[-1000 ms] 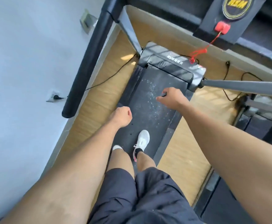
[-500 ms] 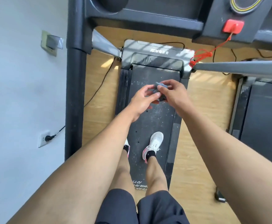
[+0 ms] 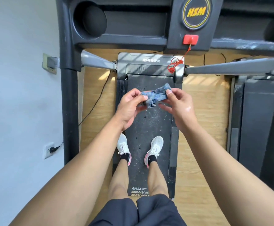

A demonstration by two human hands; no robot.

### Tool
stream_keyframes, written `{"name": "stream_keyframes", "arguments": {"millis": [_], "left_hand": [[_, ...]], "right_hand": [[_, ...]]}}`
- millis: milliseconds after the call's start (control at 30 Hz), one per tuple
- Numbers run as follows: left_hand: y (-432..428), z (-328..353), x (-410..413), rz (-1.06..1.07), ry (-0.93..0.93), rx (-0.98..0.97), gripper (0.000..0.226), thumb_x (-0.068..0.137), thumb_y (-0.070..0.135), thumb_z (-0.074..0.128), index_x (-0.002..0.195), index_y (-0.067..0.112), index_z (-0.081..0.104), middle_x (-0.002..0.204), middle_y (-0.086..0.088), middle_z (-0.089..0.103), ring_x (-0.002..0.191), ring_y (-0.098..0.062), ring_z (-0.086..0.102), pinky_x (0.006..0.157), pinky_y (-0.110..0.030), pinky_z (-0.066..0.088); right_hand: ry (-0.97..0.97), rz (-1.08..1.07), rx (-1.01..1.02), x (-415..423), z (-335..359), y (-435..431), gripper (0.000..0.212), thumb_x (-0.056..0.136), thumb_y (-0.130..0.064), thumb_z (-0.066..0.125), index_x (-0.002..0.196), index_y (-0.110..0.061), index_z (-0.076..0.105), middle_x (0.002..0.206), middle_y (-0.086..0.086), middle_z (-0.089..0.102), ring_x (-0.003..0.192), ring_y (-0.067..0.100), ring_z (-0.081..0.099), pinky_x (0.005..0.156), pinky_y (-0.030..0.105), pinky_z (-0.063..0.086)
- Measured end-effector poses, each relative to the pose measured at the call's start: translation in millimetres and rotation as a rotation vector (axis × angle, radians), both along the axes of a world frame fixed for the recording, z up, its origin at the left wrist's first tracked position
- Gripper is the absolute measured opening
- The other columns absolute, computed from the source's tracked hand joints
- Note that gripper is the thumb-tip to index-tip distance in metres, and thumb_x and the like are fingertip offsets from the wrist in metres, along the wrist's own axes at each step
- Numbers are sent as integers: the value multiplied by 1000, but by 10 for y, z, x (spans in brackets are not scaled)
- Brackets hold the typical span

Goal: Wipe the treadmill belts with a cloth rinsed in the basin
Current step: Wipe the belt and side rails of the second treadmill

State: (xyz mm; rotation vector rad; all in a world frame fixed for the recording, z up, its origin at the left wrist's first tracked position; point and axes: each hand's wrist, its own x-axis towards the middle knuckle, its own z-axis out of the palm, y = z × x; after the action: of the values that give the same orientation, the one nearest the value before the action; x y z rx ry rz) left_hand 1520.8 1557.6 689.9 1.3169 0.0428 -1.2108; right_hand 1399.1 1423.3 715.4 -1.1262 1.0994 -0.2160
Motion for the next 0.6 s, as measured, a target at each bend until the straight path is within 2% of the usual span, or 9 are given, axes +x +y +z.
{"name": "stream_keyframes", "arguments": {"millis": [100,167,233,333,367,433,500,600], "left_hand": [[-4,208,-77,20,33,-102,29,79,-4,63,88,19,48,99,-5,69,85,-16,66,72,-27,55],[-10,369,-130,-88,-39,-95,40,73,-8,57,104,17,54,104,-4,69,89,-14,65,73,-25,53],[2,526,-182,-230,-104,-88,48,73,0,54,118,16,60,106,-3,68,93,-14,62,78,-26,51],[40,804,-202,-373,-162,-60,25,94,28,61,112,15,72,110,-2,72,101,-14,63,93,-33,49],[63,894,-217,-407,-203,-60,29,98,38,65,108,11,73,108,-6,73,101,-17,63,97,-39,48],[96,1100,-225,-423,-331,-35,45,95,48,73,96,3,69,96,-9,67,89,-19,59,87,-39,46],[123,1321,-232,-366,-454,-40,33,91,34,80,89,4,65,92,-9,61,83,-12,59,79,-29,47],[198,1634,-218,-230,-448,-119,17,90,14,76,94,2,65,97,-9,68,91,-16,62,86,-30,52]], "right_hand": [[-96,-112,141,-67,213,28,16,109,-13,54,97,-13,65,91,5,74,81,16,73,73,34,62],[-109,-94,89,-119,312,76,14,109,-14,54,99,-15,65,89,3,71,83,18,69,76,37,62],[-117,-45,-44,-185,428,134,10,107,-17,57,103,-14,67,90,2,70,86,19,64,76,36,58],[-135,59,-159,-259,700,174,12,104,-20,62,107,-12,71,92,10,74,85,19,64,77,36,54],[-146,105,-183,-271,816,176,13,103,-22,64,108,-13,72,93,13,74,85,19,63,79,39,53],[-169,167,-247,-271,1062,150,10,100,-22,68,106,-19,76,89,8,74,81,15,61,77,37,51],[-179,218,-348,-250,1286,112,9,100,-16,70,104,-20,76,84,-1,72,75,7,58,73,24,49],[-163,260,-528,-226,1549,72,5,96,-15,75,98,-19,75,84,-11,72,75,-1,59,73,17,47]]}}
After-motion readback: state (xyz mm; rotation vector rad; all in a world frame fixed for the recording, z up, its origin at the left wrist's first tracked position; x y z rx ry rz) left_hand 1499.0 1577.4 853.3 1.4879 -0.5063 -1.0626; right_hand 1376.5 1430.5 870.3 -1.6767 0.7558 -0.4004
